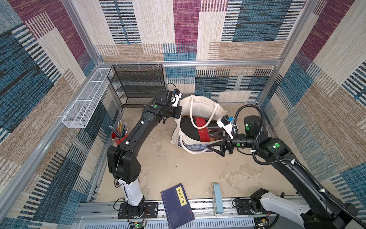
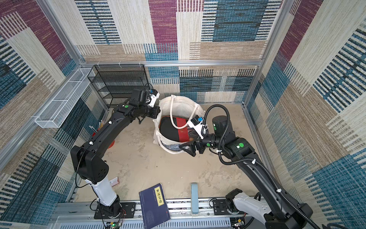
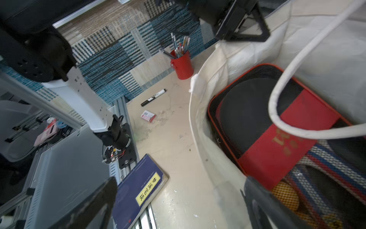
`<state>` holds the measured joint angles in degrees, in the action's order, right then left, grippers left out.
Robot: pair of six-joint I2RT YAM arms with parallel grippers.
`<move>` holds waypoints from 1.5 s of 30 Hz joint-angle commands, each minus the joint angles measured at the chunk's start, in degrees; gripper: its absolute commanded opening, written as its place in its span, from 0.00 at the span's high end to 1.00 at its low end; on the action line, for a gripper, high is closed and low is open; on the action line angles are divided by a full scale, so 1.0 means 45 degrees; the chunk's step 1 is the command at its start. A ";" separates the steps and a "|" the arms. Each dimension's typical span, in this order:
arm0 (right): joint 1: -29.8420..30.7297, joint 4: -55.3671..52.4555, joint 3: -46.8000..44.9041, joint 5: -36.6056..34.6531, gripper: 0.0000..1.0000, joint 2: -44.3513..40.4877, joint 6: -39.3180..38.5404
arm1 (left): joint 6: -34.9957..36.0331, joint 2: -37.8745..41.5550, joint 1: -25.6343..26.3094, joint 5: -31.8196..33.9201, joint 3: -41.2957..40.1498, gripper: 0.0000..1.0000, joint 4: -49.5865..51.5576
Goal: Remove the ping pong set from the canvas bag
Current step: Adjust the canvas bag at the center of the board.
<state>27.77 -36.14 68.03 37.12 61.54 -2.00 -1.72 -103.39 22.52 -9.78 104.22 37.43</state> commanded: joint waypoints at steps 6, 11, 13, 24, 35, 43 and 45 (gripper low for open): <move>-0.0316 0.1380 0.1632 -0.2717 0.01 0.3149 0.3278 | -0.0311 0.0749 -0.0020 -0.0668 -0.0810 1.00 -0.0903; -0.1227 0.2603 0.0342 -0.2516 0.01 0.2990 0.4551 | -0.0543 0.1233 -0.0013 -0.0997 -0.1275 1.00 -0.1380; -0.1648 0.3130 -0.0249 -0.2119 0.01 0.2918 0.4878 | -0.0524 0.1258 -0.0020 -0.1128 -0.1359 1.00 -0.1439; -0.1856 0.6867 -0.1249 -0.0402 0.01 0.4574 0.6190 | -0.0615 0.1531 -0.0001 -0.1843 -0.2377 1.00 -0.2481; -0.1855 0.8291 -0.0127 0.0693 0.01 0.4518 0.5751 | -0.0514 0.1535 -0.0003 -0.2347 -0.2701 1.00 -0.2906; -0.2226 0.6626 0.3850 0.0761 0.01 0.6038 0.4254 | -0.0354 0.1734 0.0034 -0.2747 -0.3217 1.00 -0.3364; -0.2623 0.6006 0.5081 0.0550 0.01 0.6930 0.3645 | -0.0260 0.1886 0.0047 -0.2910 -0.3419 1.00 -0.3449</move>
<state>17.50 -4.75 86.08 40.84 89.03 18.59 -4.27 -95.81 22.63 -20.14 89.62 23.73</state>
